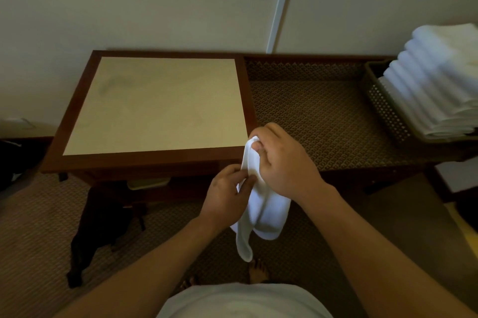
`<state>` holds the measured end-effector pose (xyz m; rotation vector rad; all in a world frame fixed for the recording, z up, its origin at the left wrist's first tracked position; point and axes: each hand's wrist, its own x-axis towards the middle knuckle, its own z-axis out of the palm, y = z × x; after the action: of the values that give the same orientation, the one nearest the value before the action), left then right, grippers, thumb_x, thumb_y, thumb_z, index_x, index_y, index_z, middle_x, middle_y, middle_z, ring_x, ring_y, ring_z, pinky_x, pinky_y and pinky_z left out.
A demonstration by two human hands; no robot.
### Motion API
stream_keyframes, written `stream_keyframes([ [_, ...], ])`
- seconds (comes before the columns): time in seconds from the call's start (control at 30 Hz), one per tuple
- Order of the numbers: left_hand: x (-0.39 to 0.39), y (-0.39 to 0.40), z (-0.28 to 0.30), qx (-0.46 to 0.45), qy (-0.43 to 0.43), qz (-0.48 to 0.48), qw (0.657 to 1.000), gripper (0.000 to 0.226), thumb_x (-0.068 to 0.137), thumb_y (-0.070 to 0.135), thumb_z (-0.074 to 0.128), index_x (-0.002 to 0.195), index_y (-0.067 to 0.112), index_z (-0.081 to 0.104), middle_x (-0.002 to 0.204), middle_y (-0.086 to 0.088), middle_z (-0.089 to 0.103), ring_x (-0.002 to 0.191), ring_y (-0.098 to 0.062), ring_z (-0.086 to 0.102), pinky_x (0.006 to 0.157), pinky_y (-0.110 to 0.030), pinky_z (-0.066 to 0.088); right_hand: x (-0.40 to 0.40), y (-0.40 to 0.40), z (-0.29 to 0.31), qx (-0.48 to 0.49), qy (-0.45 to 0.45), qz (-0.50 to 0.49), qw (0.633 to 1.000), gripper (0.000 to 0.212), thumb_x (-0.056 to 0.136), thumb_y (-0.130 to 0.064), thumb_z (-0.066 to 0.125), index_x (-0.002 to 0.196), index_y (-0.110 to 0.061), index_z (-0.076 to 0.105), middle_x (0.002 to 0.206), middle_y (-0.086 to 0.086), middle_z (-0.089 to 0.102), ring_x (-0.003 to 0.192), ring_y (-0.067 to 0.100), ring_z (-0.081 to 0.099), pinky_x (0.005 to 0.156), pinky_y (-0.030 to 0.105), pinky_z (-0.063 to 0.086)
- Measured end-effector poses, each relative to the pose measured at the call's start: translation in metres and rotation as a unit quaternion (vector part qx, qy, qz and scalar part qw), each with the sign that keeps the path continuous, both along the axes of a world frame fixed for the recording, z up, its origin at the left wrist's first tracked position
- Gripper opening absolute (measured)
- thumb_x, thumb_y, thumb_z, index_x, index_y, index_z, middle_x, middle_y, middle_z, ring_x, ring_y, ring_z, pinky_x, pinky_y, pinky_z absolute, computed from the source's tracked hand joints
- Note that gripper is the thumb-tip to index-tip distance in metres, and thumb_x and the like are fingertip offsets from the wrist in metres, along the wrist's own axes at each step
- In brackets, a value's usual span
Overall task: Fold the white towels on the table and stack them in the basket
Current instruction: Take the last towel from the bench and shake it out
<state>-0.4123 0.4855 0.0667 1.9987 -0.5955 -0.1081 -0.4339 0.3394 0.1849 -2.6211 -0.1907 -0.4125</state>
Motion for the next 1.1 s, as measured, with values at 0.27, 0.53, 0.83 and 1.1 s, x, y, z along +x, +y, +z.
stream_keyframes([
  [0.27,-0.005,0.013,-0.029,0.081,0.027,0.021,0.996,0.015,0.1,0.02,0.062,0.106,0.012,0.074,0.103,0.005,0.059,0.087,-0.008,0.057,0.079,-0.024,0.048,-0.001,0.006,0.003,0.042,-0.015,-0.01,0.999,0.016,0.101,-0.013,0.046,0.104,-0.01,0.061,0.098,0.001,0.054,0.077,0.02,0.053,0.067,0.042,0.05],
  [0.53,-0.006,0.04,-0.053,0.136,0.075,0.092,0.984,0.018,0.102,0.019,0.059,0.093,0.011,0.073,0.088,0.007,0.056,0.08,-0.01,0.054,0.081,-0.034,0.05,0.003,0.007,0.007,0.089,-0.031,-0.017,0.995,0.016,0.1,-0.011,0.047,0.105,-0.012,0.062,0.098,-0.006,0.053,0.082,0.013,0.053,0.072,0.032,0.048],
  [0.83,-0.01,0.06,-0.065,0.092,0.079,0.107,0.987,0.03,0.094,0.02,0.072,0.122,0.01,0.069,0.118,0.002,0.065,0.108,-0.012,0.058,0.094,-0.028,0.046,0.012,0.021,0.013,0.131,-0.044,-0.008,0.99,0.014,0.098,-0.002,0.053,0.105,-0.006,0.065,0.099,0.0,0.061,0.089,0.011,0.055,0.079,0.013,0.042],
  [1.1,0.005,0.075,-0.071,0.137,0.091,0.163,0.973,0.015,0.099,0.022,0.064,0.104,0.01,0.071,0.088,0.007,0.062,0.081,-0.008,0.056,0.075,-0.024,0.041,0.016,0.03,0.02,0.169,-0.047,0.043,0.984,0.014,0.098,-0.004,0.055,0.104,-0.004,0.067,0.097,0.003,0.065,0.091,0.014,0.06,0.082,0.021,0.046],
])
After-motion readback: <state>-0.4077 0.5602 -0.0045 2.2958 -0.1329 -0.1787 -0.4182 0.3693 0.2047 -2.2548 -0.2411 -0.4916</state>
